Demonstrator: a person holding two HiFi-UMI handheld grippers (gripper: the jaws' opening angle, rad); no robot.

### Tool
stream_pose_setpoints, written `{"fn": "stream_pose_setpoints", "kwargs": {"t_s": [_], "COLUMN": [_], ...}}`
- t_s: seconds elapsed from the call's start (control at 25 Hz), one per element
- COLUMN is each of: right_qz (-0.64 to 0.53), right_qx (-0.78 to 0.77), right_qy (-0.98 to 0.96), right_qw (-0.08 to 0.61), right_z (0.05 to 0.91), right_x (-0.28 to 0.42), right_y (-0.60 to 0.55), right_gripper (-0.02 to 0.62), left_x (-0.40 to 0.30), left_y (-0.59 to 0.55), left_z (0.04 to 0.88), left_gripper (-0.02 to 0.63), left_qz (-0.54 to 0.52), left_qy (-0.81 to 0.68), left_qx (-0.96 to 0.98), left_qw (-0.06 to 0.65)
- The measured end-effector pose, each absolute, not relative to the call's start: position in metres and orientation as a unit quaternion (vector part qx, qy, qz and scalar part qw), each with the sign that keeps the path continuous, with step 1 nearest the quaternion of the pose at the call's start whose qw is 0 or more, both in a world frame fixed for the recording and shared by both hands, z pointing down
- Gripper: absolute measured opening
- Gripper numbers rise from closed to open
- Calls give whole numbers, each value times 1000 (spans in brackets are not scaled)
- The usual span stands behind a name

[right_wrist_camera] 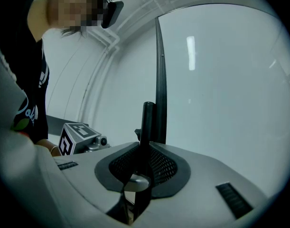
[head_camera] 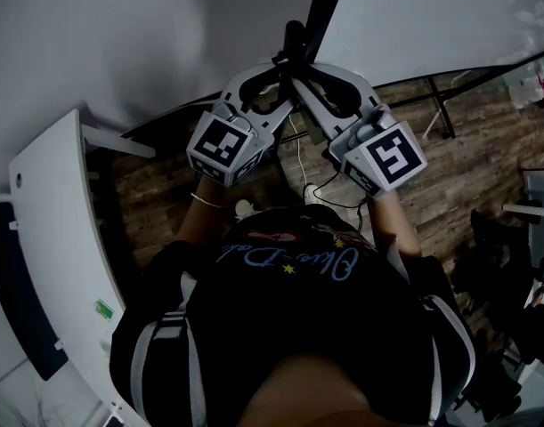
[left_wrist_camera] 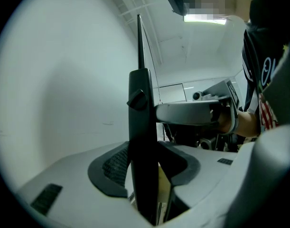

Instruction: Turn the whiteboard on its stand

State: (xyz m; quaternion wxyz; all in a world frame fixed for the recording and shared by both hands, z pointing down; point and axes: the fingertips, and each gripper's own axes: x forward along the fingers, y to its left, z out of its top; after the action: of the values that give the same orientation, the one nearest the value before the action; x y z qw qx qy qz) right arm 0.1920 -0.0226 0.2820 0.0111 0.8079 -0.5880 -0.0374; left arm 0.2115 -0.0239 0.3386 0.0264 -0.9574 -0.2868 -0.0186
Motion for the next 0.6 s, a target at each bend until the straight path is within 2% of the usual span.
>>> {"fn": "stream_pose_setpoints", "kwargs": {"t_s": [0.6], "right_qz": [-33], "right_qx": [798], "right_qy": [-601], "right_qw": [14], "right_z": [282], "right_x": [199], "right_y": [-42], "right_gripper": [61], "left_x": [219], "left_y": [-43], "left_z": [338], "left_gripper": [178], "left_qz": [-27], "left_qy": [-289], "left_qx": [-957], "left_qw": [24]}}
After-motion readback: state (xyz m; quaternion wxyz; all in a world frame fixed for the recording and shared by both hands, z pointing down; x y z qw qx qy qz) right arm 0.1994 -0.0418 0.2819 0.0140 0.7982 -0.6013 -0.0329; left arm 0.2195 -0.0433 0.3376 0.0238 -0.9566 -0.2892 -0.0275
